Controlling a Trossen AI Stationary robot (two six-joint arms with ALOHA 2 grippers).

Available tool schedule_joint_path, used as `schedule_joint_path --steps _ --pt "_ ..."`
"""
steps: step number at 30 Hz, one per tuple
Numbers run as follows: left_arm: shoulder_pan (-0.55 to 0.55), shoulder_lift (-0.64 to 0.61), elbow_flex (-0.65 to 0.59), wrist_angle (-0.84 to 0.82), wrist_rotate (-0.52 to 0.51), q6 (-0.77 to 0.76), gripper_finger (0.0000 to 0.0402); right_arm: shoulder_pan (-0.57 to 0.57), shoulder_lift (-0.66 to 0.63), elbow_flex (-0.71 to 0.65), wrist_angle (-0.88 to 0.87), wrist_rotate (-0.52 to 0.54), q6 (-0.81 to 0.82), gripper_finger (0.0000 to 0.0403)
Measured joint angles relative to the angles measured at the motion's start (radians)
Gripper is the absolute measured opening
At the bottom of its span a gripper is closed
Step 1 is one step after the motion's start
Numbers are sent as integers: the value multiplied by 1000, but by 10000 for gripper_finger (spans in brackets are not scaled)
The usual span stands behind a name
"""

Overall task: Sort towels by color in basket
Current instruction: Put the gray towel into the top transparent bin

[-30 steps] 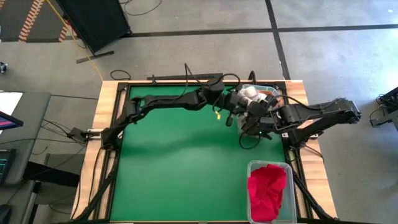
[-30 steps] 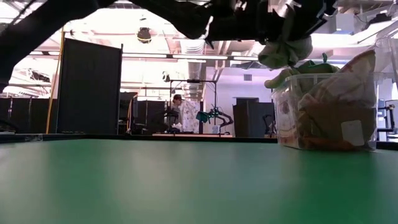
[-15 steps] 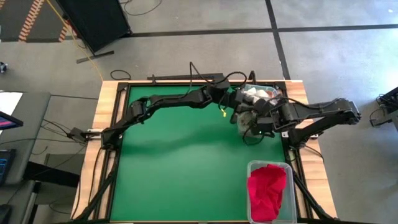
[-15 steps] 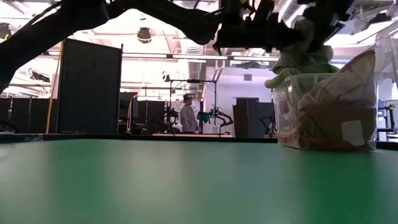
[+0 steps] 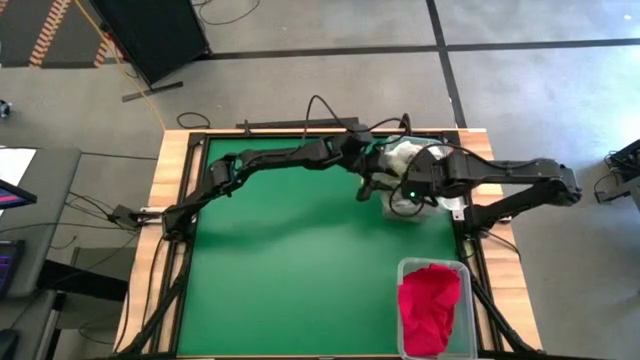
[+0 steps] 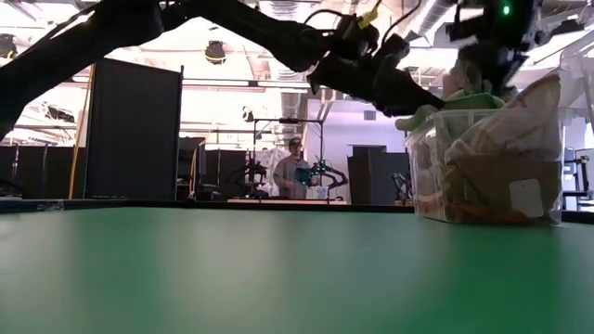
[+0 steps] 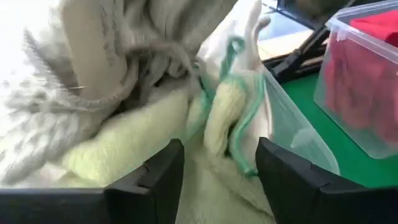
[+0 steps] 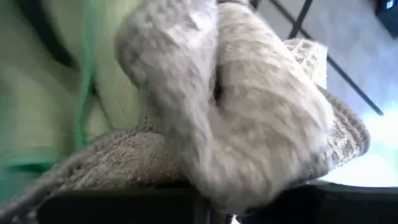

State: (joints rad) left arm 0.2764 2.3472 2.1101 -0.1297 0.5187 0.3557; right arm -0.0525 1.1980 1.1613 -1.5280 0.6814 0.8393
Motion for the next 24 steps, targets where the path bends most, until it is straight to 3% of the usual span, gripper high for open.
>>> schedule_joint_path --steps 5,12,19,24 --pt "6 -78 1 -140 30 39 196 -73 -1 -108 54 -67 -48 68" --pt "1 -246 0 -498 22 199 197 -190 -4 -245 287 -203 -202 68" --pt "-12 -419 2 -785 -52 239 197 -332 -8 -379 458 -327 -298 68" --pt "-26 -501 2 -903 -135 242 197 -398 -10 -425 527 -387 -341 68"
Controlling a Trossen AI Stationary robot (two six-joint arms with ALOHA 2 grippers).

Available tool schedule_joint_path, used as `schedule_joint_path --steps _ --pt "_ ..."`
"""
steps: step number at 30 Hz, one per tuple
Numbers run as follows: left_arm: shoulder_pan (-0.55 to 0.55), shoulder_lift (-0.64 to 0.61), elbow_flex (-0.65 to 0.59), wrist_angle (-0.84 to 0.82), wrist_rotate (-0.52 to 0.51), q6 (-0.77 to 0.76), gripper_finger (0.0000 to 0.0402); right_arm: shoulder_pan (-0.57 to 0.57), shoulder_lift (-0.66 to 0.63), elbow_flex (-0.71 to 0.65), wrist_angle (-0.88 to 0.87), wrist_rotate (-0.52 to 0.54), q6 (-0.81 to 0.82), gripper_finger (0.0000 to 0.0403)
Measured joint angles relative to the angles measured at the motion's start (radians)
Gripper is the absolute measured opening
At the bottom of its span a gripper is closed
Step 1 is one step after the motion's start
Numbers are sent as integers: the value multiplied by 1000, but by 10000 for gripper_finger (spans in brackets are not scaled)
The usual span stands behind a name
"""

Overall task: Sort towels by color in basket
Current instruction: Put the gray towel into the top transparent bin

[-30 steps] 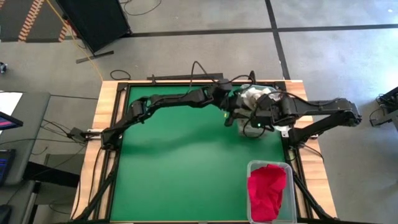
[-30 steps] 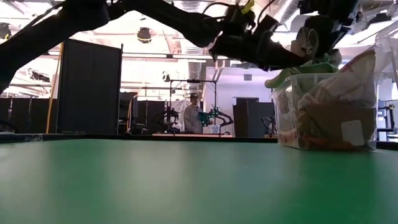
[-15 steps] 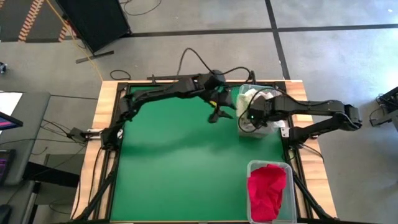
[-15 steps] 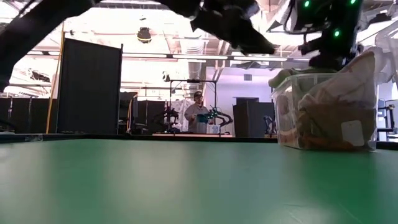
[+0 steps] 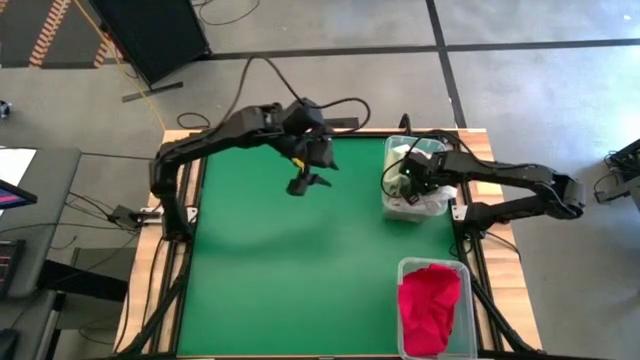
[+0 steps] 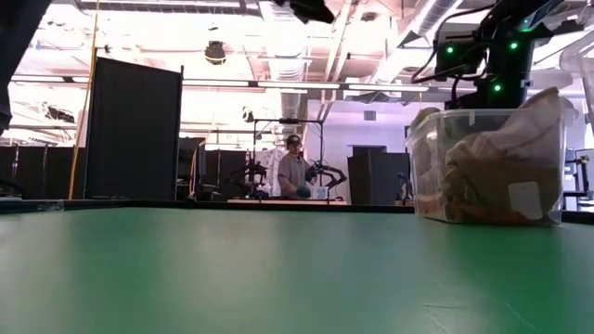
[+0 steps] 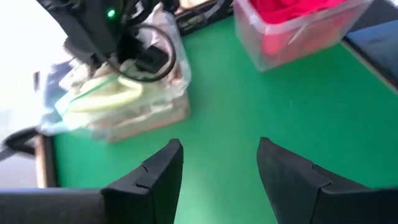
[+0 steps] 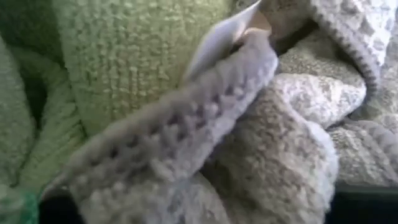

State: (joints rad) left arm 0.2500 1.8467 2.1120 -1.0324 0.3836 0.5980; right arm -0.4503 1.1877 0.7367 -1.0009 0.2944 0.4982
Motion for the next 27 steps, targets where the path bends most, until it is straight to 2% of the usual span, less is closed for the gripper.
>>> schedule_joint_path --steps 6,10,17,22,27 --pt "-10 -62 0 -93 -104 -52 197 20 2 34 -20 -33 -6 116" --pt "-10 -80 0 -178 -131 -99 197 60 -11 109 -76 -58 -9 151" --pt "-21 -88 0 -296 -244 -166 197 149 -63 254 -174 -75 -10 201" --pt "-34 -98 -1 -313 -310 -183 197 222 -121 339 -208 -61 -10 222" --pt "-34 -116 -1 -312 -320 -200 197 300 -189 385 -211 -57 -3 226"
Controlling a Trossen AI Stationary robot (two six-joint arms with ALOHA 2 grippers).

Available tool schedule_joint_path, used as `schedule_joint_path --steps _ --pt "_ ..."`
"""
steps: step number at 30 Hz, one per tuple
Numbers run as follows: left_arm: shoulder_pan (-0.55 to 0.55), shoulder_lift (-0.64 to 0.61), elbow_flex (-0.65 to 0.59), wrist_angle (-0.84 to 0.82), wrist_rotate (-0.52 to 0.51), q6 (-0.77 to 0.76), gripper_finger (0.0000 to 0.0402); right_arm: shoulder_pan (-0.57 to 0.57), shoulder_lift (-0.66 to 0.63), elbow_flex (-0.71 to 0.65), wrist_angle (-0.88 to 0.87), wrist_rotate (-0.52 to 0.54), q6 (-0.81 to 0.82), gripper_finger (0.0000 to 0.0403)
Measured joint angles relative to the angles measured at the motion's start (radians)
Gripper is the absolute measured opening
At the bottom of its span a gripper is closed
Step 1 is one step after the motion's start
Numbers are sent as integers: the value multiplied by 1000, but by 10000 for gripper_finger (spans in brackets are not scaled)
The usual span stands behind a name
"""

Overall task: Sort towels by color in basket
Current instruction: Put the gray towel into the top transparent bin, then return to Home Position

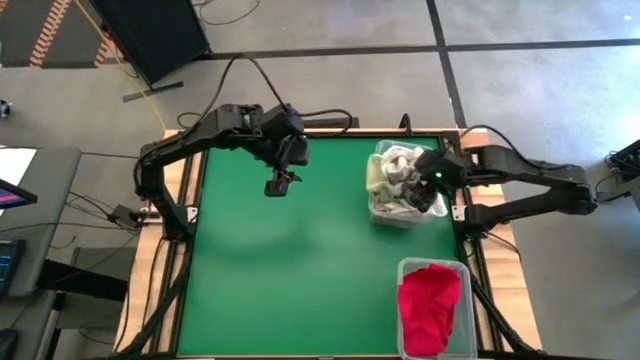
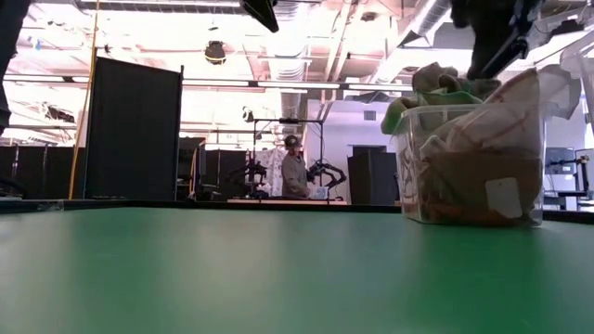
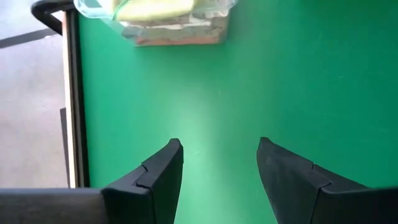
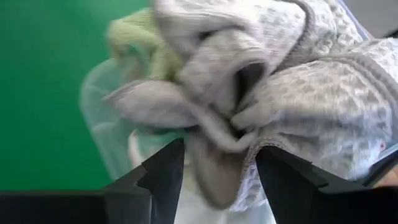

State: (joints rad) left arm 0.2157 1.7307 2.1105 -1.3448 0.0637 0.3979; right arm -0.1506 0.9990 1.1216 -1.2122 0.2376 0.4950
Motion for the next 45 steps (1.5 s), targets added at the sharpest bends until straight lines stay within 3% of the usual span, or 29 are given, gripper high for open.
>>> schedule_joint_path --steps 9,14,19,25,33,39,45 --pt "0 -76 -74 34 -1 2 197 92 -120 22 -114 0 54 226" --pt "0 -169 -190 145 21 9 197 141 -210 22 -45 0 24 226" --pt "0 -313 -405 332 86 25 196 202 -307 19 90 0 -70 227" --pt "0 -523 -775 648 116 7 196 266 -413 -6 133 41 -156 227" --pt "0 -776 -1234 1088 124 -58 196 321 -634 -199 273 56 -175 227" --pt "0 -898 -1441 1306 193 -122 196 358 -816 -365 403 55 -240 227" --pt "0 -976 -1566 1381 192 -165 196 380 -966 -448 437 54 -268 227"
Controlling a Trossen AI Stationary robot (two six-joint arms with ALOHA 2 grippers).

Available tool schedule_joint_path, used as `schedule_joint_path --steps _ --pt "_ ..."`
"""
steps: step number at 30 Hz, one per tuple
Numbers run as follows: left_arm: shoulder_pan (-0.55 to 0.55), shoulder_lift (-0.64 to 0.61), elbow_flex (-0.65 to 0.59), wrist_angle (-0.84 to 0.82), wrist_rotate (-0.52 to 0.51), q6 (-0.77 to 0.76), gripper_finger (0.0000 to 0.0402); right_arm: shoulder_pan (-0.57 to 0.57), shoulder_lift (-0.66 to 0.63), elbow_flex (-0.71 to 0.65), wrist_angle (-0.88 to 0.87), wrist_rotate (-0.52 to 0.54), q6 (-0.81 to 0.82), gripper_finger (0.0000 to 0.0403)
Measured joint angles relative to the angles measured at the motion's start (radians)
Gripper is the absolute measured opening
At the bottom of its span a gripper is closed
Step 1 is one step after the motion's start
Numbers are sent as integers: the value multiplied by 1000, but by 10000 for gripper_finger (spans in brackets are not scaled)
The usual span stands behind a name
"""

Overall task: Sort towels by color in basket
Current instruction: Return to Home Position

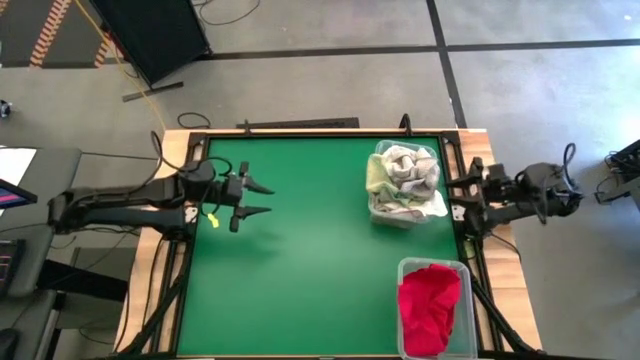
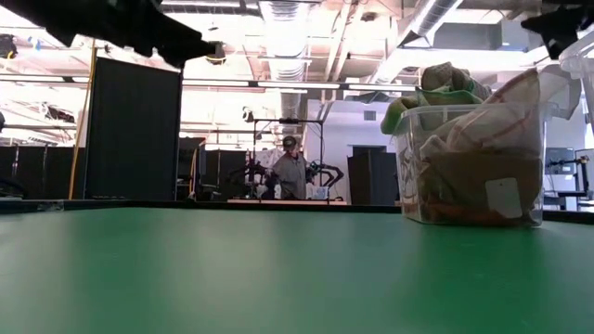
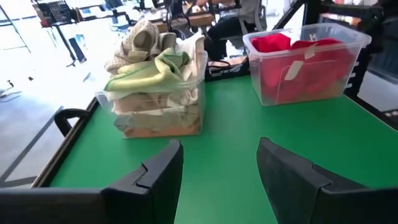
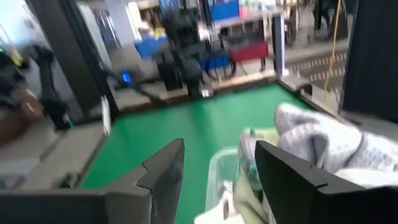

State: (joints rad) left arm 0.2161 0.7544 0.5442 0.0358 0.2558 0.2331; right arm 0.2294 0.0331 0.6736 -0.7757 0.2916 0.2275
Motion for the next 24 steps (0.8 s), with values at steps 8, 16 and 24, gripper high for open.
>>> schedule_joint_path --steps 8,16,24 --pt "2 -77 -162 138 -11 -60 196 0 -26 4 8 -10 -16 227" --pt "5 -123 -307 268 -26 -103 196 -1 -30 4 5 -19 -19 227" --pt "6 -188 -404 281 -32 -126 196 -1 -30 4 1 -19 -8 227"
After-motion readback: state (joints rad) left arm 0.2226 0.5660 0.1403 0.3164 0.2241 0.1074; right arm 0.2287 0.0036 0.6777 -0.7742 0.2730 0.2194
